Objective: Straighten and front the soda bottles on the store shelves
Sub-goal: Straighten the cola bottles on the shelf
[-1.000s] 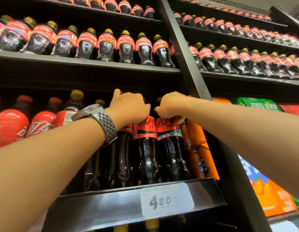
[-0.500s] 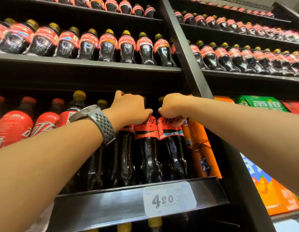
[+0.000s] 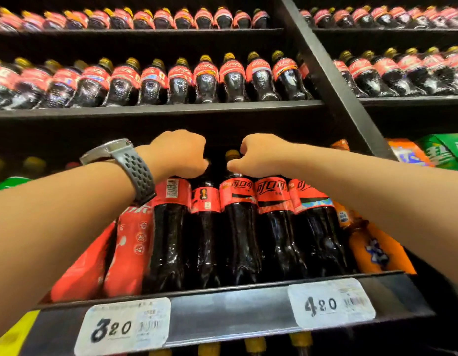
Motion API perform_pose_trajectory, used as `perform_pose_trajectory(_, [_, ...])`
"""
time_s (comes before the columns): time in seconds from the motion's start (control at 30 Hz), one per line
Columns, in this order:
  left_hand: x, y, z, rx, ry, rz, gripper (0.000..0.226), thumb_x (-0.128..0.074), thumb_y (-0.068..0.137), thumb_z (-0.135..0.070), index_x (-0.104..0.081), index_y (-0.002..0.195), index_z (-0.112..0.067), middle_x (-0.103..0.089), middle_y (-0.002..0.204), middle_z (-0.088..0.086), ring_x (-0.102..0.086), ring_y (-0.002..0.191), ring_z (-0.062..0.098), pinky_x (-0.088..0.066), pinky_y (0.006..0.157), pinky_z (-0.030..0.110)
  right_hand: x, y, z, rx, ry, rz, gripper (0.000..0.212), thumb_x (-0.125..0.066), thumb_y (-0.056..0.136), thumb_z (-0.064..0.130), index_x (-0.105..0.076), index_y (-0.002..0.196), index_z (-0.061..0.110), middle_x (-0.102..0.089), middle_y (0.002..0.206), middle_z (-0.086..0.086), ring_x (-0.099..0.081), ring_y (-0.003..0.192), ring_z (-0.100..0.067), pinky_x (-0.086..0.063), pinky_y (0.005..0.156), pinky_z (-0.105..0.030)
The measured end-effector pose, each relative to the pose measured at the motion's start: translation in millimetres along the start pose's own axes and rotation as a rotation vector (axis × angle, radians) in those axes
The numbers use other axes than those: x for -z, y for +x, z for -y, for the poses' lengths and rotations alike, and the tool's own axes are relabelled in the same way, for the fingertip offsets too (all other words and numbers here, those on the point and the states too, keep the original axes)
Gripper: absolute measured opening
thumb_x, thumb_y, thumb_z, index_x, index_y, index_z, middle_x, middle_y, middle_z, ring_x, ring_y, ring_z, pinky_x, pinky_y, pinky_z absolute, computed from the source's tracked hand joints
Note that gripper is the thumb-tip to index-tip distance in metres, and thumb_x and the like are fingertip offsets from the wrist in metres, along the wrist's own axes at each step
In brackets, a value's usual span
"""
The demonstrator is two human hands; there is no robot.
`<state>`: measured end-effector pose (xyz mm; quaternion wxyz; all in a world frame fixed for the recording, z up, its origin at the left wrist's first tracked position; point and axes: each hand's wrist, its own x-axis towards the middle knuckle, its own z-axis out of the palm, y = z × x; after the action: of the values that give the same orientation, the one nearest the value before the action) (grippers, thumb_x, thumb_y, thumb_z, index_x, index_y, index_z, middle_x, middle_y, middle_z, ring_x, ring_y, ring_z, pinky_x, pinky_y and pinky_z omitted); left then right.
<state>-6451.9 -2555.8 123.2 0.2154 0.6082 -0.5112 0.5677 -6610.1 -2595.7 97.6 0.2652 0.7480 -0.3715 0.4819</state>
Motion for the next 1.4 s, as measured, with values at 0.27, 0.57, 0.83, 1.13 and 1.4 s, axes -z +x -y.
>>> perform_pose_trajectory(0.27, [-11, 13, -10, 0.036, -0.027, 0.063, 0.032, -0.049, 0.090, -0.038, -0.059, 0.107, -0.013, -0.061, 0.120, 0.012, -0.053, 0.116, 0.033, -0.030, 0.104, 0.047, -5, 2, 11, -0.127, 0.116, 0.111, 0.028, -0.064, 0.082, 0.038, -0.054, 0.079, 0.011, -0.052, 0.069, -0.003, -0.049, 0.060, -0.018, -0.036, 0.047, -0.023])
perform_pose_trajectory(0.57, [-25, 19, -12, 0.119, -0.181, 0.097, 0.026, -0.052, 0.083, -0.038, -0.041, 0.066, -0.021, -0.056, 0.085, 0.003, -0.055, 0.107, 0.034, -0.019, 0.110, 0.055, -9, 4, 6, -0.125, 0.165, 0.079, 0.030, -0.058, 0.089, 0.032, -0.062, 0.105, 0.008, -0.057, 0.075, 0.001, -0.039, 0.051, -0.012, -0.029, 0.041, -0.020])
perform_pose_trajectory(0.83, [-31, 21, -10, 0.165, -0.258, 0.055, 0.024, -0.050, 0.088, -0.030, -0.042, 0.068, -0.019, -0.050, 0.077, 0.000, -0.052, 0.095, 0.030, -0.020, 0.111, 0.053, -22, 12, 2, -0.099, 0.104, 0.024, 0.048, -0.060, 0.082, 0.058, -0.045, 0.070, 0.014, -0.047, 0.070, 0.002, -0.044, 0.060, -0.012, -0.033, 0.047, -0.024])
perform_pose_trajectory(1.13, [-18, 3, -8, 0.040, -0.166, -0.091, 0.010, -0.049, 0.086, -0.018, -0.050, 0.080, -0.010, -0.049, 0.074, 0.002, -0.045, 0.062, 0.019, -0.039, 0.063, 0.034, -21, 15, -1, -0.077, 0.130, -0.127, 0.033, -0.058, 0.084, 0.044, -0.052, 0.087, 0.012, -0.053, 0.077, 0.001, -0.054, 0.074, -0.020, -0.043, 0.058, -0.028])
perform_pose_trajectory(1.4, [-5, -17, 41, 0.137, -0.296, -0.073, 0.046, -0.055, 0.087, -0.045, -0.060, 0.116, -0.010, -0.063, 0.117, 0.011, -0.057, 0.107, 0.030, -0.044, 0.081, 0.031, -17, 23, 16, 0.133, 0.047, -0.240, 0.038, -0.054, 0.084, 0.038, -0.060, 0.114, 0.014, -0.062, 0.112, -0.007, -0.051, 0.110, -0.028, -0.049, 0.088, -0.041])
